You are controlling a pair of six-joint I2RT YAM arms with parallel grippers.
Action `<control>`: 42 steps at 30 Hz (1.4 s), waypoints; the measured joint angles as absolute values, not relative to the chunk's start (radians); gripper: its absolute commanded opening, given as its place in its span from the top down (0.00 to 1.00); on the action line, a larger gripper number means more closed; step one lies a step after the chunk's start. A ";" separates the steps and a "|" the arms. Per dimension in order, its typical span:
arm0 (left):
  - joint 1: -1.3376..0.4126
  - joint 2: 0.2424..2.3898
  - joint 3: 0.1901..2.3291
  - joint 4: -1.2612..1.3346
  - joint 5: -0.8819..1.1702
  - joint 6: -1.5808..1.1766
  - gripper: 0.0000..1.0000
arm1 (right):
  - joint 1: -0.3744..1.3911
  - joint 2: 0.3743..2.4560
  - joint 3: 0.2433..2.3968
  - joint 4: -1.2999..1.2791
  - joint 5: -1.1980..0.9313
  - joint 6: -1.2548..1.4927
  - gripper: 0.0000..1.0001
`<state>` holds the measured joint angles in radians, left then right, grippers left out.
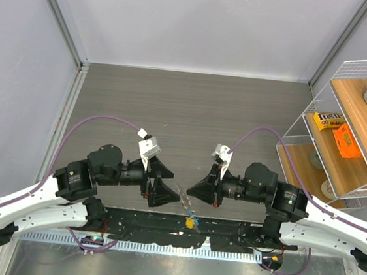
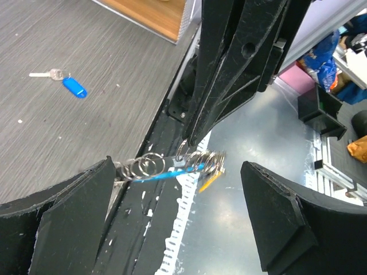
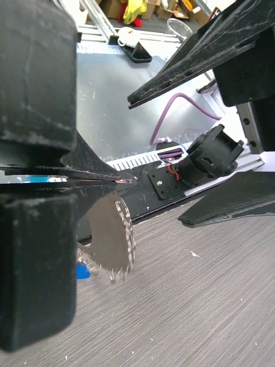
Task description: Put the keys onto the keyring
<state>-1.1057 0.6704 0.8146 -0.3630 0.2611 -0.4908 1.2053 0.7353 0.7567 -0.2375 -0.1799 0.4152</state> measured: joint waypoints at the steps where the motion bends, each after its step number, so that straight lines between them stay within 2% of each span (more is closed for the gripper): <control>1: -1.106 0.670 0.809 -0.349 0.268 -0.493 0.00 | 1.205 0.732 0.757 -0.236 -0.177 0.418 0.94; 7: -1.106 0.683 0.801 -0.294 0.300 -0.499 0.03 | 1.205 0.723 0.757 -0.193 -0.166 0.435 0.94; 16: -1.106 0.689 0.782 -0.233 0.333 -0.499 0.27 | 1.205 0.706 0.757 -0.128 -0.160 0.455 0.94; 23: -1.106 0.673 0.756 -0.177 0.359 -0.501 0.37 | 1.205 0.685 0.756 -0.094 -0.163 0.460 0.94; 34: -1.106 0.649 0.729 -0.083 0.379 -0.523 0.38 | 1.205 0.620 0.687 0.060 -0.141 0.458 0.94; 42: -1.106 0.636 0.707 0.004 0.387 -0.542 0.34 | 1.206 0.575 0.585 0.195 -0.110 0.452 0.94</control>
<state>-1.1057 0.6357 0.7067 0.0040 0.3866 -0.5423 1.2064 0.5751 0.5850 0.1951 -0.1101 0.4519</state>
